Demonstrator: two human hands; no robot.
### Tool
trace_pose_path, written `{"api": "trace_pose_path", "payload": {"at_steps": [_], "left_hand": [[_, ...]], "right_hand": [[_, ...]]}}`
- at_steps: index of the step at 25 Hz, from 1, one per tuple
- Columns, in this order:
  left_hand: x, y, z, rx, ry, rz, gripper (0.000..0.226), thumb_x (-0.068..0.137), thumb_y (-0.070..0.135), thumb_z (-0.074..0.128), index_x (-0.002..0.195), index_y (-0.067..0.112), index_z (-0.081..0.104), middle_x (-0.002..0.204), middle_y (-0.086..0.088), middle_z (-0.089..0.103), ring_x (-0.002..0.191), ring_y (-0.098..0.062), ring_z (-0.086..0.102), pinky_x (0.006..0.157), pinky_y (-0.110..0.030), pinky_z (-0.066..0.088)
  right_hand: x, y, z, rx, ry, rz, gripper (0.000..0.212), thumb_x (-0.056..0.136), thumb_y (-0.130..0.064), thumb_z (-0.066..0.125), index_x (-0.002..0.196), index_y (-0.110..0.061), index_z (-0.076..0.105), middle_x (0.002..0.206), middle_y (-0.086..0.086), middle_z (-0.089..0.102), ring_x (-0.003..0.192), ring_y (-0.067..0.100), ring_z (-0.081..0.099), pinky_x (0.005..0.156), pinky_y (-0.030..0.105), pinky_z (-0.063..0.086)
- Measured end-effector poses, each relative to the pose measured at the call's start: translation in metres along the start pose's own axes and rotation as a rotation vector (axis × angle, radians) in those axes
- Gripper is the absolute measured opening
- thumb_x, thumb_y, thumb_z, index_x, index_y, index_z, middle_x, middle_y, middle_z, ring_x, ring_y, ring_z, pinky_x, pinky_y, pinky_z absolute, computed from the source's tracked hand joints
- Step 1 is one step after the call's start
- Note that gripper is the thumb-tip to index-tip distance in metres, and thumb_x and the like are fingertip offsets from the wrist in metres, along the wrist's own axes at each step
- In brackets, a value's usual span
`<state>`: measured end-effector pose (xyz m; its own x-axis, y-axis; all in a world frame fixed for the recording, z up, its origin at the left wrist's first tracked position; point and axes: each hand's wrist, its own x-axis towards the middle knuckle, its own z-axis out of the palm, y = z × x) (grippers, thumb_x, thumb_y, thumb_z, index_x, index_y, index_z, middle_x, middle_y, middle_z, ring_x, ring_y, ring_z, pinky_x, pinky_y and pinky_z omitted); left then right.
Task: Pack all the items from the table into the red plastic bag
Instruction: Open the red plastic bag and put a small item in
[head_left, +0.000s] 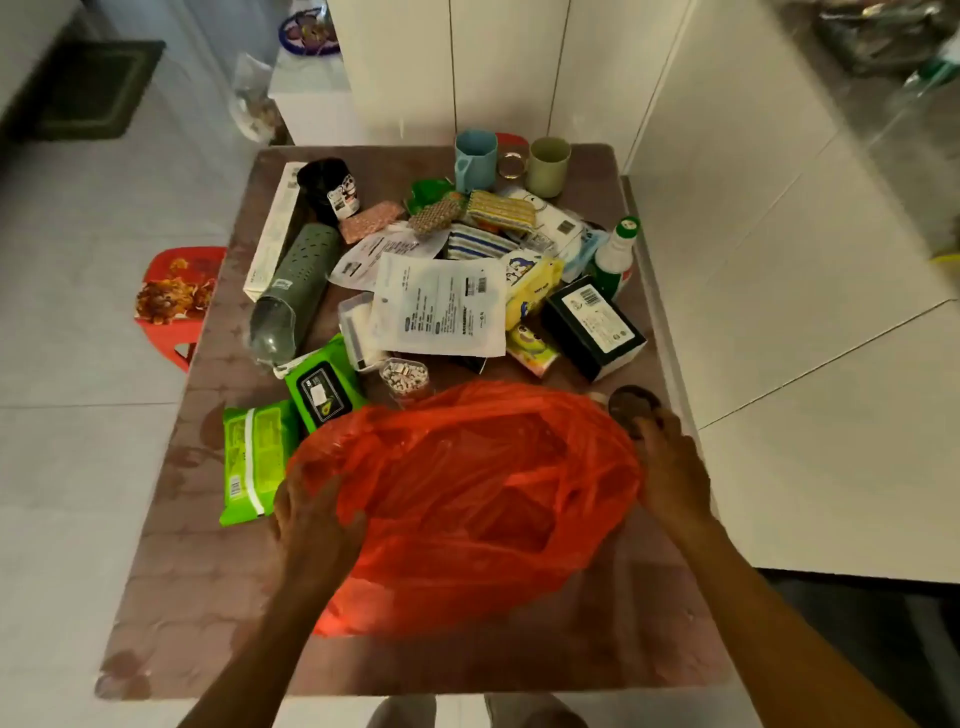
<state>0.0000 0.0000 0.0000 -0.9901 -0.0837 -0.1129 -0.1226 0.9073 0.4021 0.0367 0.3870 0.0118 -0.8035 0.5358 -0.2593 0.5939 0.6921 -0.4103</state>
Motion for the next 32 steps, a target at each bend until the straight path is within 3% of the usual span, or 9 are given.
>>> {"api": "trace_pose_path", "payload": {"at_steps": [4,8,10,15,20,22,25,28,32], "left_hand": [[-0.002,0.002,0.014,0.163,-0.222,-0.204,0.078,0.071,0.036,0.074,0.14,0.025,0.04,0.157,-0.017,0.015,0.14,-0.041,0.015,0.108,-0.059,0.025],[-0.005,-0.011,0.015,0.04,-0.104,-0.097,0.098,0.065,0.024,0.079,0.148,0.018,0.027,0.155,-0.023,0.019,0.139,-0.045,0.023,0.106,-0.059,0.03],[-0.003,-0.011,0.011,-0.099,-0.086,-0.047,0.106,0.064,0.02,0.081,0.15,0.018,0.018,0.156,-0.021,0.019,0.14,-0.042,0.022,0.107,-0.058,0.032],[-0.005,-0.018,-0.005,-0.243,-0.057,0.042,0.104,0.074,0.024,0.076,0.152,0.019,0.008,0.159,-0.015,0.011,0.145,-0.036,0.016,0.107,-0.06,0.035],[-0.01,-0.032,-0.006,-0.252,-0.086,0.114,0.098,0.075,0.003,0.064,0.149,0.024,0.004,0.16,-0.01,0.0,0.144,-0.037,0.019,0.088,-0.043,0.054],[-0.014,-0.036,-0.007,-0.27,-0.078,0.149,0.094,0.074,-0.004,0.059,0.15,0.022,0.01,0.16,-0.011,0.006,0.138,-0.037,0.033,0.074,-0.031,0.056],[-0.008,-0.045,-0.018,-0.471,0.174,0.15,0.066,0.076,0.013,0.054,0.14,0.02,0.038,0.142,-0.001,0.044,0.128,-0.019,0.045,0.098,-0.037,0.046],[0.037,-0.063,-0.024,-0.515,0.36,-0.163,0.055,0.075,0.025,0.057,0.129,0.021,0.046,0.126,0.001,0.051,0.117,-0.018,0.046,0.097,-0.04,0.042],[0.097,-0.108,-0.008,-0.418,-0.068,-0.595,0.098,0.068,0.044,0.078,0.145,0.018,0.023,0.144,-0.016,0.04,0.128,-0.039,0.039,0.102,-0.056,0.038]], "right_hand": [[0.019,-0.002,-0.001,0.225,-0.139,0.285,0.051,0.097,-0.058,0.043,0.109,-0.012,0.061,0.096,0.016,0.066,0.081,0.03,0.059,0.071,0.033,0.044],[0.013,-0.004,-0.045,0.188,0.295,-0.031,0.027,0.097,-0.036,0.055,0.117,-0.017,0.058,0.09,0.018,0.069,0.084,0.037,0.066,0.071,0.036,0.044],[0.0,-0.023,-0.073,0.339,0.411,-0.133,0.045,0.096,-0.048,0.055,0.138,-0.036,0.044,0.083,-0.011,0.068,0.076,0.01,0.066,0.068,0.027,0.05],[-0.055,-0.121,-0.011,0.339,-0.386,-0.487,0.024,0.091,-0.059,0.055,0.101,-0.039,0.063,0.076,-0.017,0.067,0.061,-0.006,0.062,0.046,0.008,0.043],[-0.041,-0.181,0.109,0.283,-0.86,-0.234,0.011,0.094,-0.036,0.061,0.091,-0.027,0.063,0.084,-0.003,0.067,0.055,0.005,0.063,0.048,0.02,0.047],[-0.031,-0.188,0.133,0.329,-0.824,-0.147,0.014,0.093,-0.04,0.063,0.101,-0.028,0.06,0.093,-0.003,0.067,0.061,0.01,0.065,0.048,0.02,0.048],[-0.04,-0.184,0.143,0.364,-0.607,-0.139,0.033,0.089,-0.051,0.062,0.116,-0.034,0.051,0.105,-0.011,0.057,0.083,0.006,0.062,0.053,0.016,0.047],[-0.065,-0.168,0.135,0.306,-0.419,-0.222,0.036,0.091,-0.048,0.06,0.122,-0.033,0.051,0.113,-0.014,0.053,0.099,0.005,0.055,0.07,0.023,0.046],[-0.093,-0.154,0.116,0.278,-0.289,-0.248,0.035,0.092,-0.032,0.063,0.125,-0.028,0.052,0.119,-0.015,0.05,0.1,0.002,0.049,0.074,0.015,0.038]]}}
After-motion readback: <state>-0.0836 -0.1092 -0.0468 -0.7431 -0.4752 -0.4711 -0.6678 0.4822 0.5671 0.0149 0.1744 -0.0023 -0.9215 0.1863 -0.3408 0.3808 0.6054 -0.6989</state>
